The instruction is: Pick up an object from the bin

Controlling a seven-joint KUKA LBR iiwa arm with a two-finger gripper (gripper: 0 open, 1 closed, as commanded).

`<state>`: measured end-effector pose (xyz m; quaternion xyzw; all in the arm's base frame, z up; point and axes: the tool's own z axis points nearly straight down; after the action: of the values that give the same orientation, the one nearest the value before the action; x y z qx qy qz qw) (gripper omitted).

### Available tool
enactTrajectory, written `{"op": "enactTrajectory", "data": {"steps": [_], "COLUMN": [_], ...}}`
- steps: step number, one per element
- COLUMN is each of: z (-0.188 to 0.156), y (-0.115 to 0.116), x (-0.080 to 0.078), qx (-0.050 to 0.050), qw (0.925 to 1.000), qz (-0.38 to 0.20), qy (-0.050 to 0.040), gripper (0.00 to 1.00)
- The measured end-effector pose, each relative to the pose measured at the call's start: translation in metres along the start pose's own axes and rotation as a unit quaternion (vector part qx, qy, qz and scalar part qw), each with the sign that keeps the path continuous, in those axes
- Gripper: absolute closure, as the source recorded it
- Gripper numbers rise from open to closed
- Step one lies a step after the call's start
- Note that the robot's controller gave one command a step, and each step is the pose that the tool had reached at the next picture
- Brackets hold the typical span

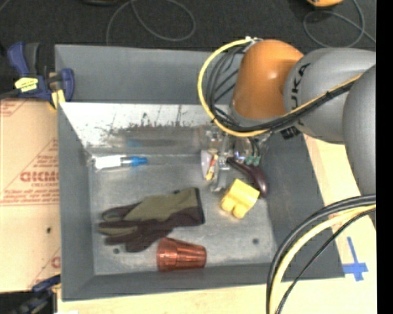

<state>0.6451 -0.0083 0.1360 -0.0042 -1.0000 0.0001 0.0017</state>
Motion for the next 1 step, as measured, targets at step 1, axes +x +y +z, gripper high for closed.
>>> {"op": "enactTrajectory", "data": {"steps": [1], "z": [-0.0054], "y": [0.0], "x": [-0.0016], "qx": [0.0], "qw": [1.0], "qz": [0.0], "qy": [-0.004], "gripper": [0.0]}}
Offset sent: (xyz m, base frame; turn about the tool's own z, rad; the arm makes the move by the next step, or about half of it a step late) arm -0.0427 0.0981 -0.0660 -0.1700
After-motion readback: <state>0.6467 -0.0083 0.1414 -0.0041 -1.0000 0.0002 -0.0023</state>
